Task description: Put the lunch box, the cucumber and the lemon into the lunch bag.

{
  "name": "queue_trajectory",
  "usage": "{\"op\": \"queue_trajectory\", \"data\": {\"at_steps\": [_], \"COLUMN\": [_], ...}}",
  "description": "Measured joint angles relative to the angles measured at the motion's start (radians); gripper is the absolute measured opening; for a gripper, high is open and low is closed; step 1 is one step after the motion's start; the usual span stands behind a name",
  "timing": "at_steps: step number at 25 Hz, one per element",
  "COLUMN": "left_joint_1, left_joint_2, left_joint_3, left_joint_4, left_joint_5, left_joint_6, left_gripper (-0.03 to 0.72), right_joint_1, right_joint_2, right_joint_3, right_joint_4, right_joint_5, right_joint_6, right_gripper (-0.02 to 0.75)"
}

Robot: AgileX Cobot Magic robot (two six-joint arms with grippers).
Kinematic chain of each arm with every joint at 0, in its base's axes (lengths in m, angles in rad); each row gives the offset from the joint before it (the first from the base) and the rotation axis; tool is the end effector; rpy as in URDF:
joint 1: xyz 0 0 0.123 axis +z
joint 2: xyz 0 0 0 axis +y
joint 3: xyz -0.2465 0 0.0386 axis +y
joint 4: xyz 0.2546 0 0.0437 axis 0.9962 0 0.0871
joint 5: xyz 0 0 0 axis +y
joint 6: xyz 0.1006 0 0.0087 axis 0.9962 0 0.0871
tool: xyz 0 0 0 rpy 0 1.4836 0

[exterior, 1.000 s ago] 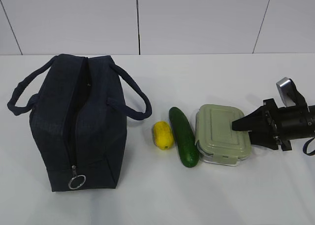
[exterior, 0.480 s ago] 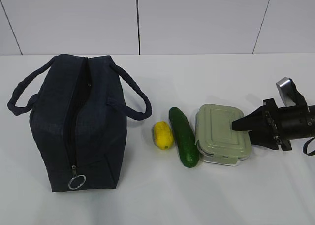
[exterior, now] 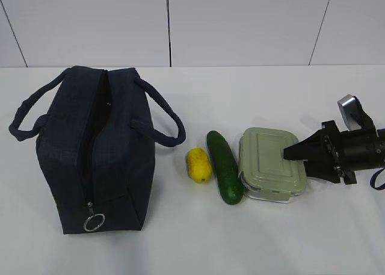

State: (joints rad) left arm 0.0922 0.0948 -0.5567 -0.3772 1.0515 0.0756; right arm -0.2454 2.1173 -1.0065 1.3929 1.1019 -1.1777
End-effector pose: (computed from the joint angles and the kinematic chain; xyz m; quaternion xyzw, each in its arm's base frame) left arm 0.0547 -0.0274 0.2939 -0.0042 0.8454 -0.1449 0.5141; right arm 0.3352 0.0075 0.0576 0.0574 0.8548 0.4939 0.1485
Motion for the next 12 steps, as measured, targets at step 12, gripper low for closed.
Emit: {"op": "queue_trajectory", "data": {"at_steps": [12], "left_joint_1": [0.0], "left_joint_2": [0.1], "left_joint_3": [0.0], "left_joint_4": [-0.13], "left_joint_5": [-0.046], "left_joint_6": [0.119], "left_gripper": [0.239], "right_joint_1": [0.0], "right_joint_2": [0.0], "right_joint_3": [0.0], "right_joint_4": [0.002], "right_joint_5": [0.0], "right_joint_6": [0.0], "right_gripper": [0.391]}}
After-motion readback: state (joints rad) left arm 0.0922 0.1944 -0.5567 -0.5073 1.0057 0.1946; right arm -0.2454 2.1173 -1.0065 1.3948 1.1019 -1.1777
